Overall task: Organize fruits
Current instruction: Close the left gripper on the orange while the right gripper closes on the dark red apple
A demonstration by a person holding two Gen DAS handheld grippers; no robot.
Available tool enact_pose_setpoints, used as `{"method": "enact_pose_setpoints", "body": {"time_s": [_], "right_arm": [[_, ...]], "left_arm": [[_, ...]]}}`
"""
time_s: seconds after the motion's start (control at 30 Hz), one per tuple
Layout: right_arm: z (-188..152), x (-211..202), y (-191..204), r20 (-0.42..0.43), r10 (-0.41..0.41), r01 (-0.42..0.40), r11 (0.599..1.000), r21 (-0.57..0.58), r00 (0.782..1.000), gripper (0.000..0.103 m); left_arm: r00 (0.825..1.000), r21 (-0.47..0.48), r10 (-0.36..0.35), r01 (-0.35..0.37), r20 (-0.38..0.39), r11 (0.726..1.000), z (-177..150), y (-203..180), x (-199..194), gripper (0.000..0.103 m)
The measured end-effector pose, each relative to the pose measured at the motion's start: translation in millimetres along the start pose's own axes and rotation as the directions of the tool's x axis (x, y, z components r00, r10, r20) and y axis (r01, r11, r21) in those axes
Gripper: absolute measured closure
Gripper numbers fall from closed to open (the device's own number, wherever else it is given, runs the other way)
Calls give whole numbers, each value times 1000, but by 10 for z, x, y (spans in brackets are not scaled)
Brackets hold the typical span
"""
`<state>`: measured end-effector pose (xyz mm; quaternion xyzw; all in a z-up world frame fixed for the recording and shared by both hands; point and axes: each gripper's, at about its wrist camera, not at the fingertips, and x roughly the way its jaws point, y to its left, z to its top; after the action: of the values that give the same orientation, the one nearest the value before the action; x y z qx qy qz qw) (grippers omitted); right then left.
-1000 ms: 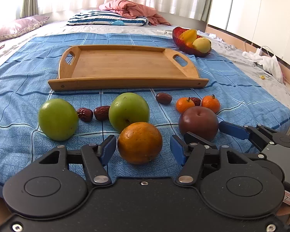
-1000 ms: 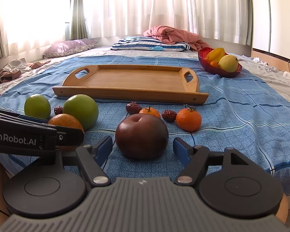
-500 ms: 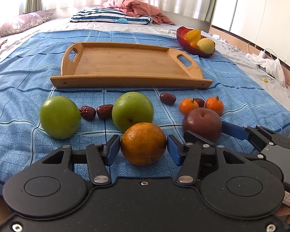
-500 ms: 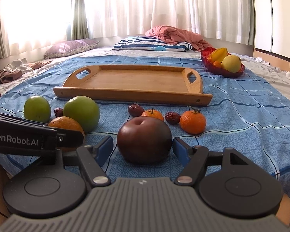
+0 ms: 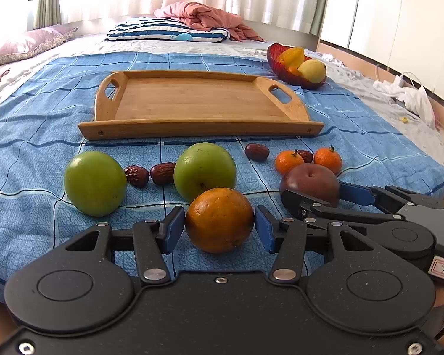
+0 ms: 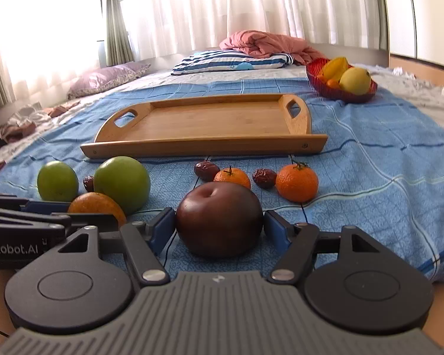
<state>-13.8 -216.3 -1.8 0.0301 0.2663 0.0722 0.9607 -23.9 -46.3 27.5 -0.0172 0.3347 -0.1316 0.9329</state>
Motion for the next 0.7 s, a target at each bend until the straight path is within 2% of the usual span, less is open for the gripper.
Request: {"method": "enact_pose_setpoints", "body": {"time_s": [0.37,0.7], "right_arm": [[21,63,-3,-25,9,-10,1000,-8,1000,26],[11,64,-51,-24,12,-11,999,51,1000,36]], "left_arm": [[999,-25,-30,29,-15,999,-74,60,34,52],[1000,-22,0,0,15,1000,-100,-5,47,53]]}}
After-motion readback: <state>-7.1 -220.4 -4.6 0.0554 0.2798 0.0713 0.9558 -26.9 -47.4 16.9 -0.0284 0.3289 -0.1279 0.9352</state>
